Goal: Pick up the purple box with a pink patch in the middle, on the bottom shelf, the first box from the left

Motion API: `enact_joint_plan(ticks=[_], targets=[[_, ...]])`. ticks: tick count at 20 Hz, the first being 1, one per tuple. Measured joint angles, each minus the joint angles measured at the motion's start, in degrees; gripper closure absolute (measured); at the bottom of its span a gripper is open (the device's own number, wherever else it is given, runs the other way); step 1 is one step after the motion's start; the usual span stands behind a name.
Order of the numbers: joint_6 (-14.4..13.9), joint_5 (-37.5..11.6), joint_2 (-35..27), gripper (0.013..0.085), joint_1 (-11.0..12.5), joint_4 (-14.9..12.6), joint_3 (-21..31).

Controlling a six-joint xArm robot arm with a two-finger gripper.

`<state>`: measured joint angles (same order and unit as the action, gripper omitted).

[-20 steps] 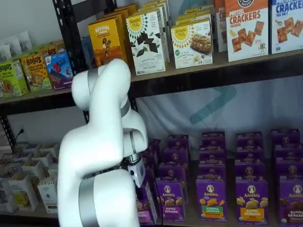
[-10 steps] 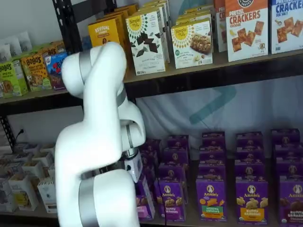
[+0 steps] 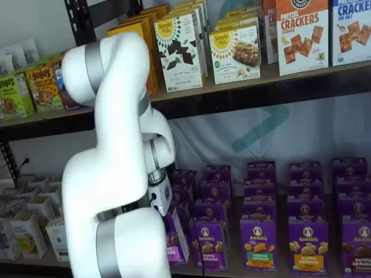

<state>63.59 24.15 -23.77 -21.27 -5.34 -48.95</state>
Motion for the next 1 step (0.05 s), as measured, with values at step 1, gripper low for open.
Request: enact_joint_plan(ticks=[1], targets=[[0.48,0.37,0.96,0.065,-0.1,0.64,0.57]])
